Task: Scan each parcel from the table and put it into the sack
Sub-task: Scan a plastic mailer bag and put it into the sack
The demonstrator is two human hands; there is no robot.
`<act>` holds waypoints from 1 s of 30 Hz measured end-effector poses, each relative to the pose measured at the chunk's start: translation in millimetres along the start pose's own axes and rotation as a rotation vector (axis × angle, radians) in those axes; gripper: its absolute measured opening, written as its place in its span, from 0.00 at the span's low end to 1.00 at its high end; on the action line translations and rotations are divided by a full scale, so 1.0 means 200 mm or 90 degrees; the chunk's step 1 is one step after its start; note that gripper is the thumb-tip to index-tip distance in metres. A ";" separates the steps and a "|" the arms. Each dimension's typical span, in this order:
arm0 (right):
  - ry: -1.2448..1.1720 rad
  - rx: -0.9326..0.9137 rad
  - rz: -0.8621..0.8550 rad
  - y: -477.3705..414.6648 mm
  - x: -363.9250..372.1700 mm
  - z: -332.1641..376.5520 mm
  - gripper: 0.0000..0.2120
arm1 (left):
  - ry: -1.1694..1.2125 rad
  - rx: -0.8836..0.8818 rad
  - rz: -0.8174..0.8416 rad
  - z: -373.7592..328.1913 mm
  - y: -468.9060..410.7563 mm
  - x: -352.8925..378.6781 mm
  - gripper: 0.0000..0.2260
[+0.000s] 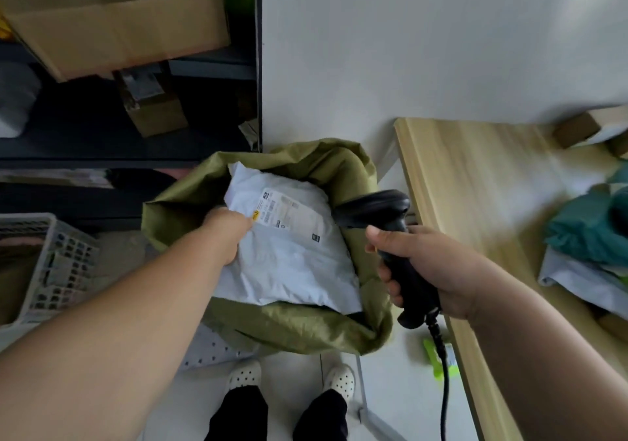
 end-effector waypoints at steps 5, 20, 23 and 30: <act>0.029 -0.018 -0.020 -0.10 0.01 -0.02 0.14 | -0.226 0.074 0.098 0.10 0.01 0.08 0.28; 0.020 -0.017 -0.038 -0.35 0.22 -0.02 0.12 | -0.602 0.172 -0.191 0.15 0.18 -0.46 0.42; 0.024 -0.017 -0.033 -0.34 0.25 0.00 0.13 | -0.535 0.182 -0.083 0.16 0.16 -0.43 0.38; 0.031 -0.041 -0.021 -0.25 0.30 0.03 0.13 | -0.524 0.486 -0.015 -0.05 0.34 -0.33 0.29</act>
Point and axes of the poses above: each hand's wrist, its own y-axis away from the middle knuckle, its own x-axis out of the palm, z = x × y, the point moved 8 cm from there along -y, towards the middle knuckle, and after that the axes turned 13 degrees about x, right-handed, at the moved point
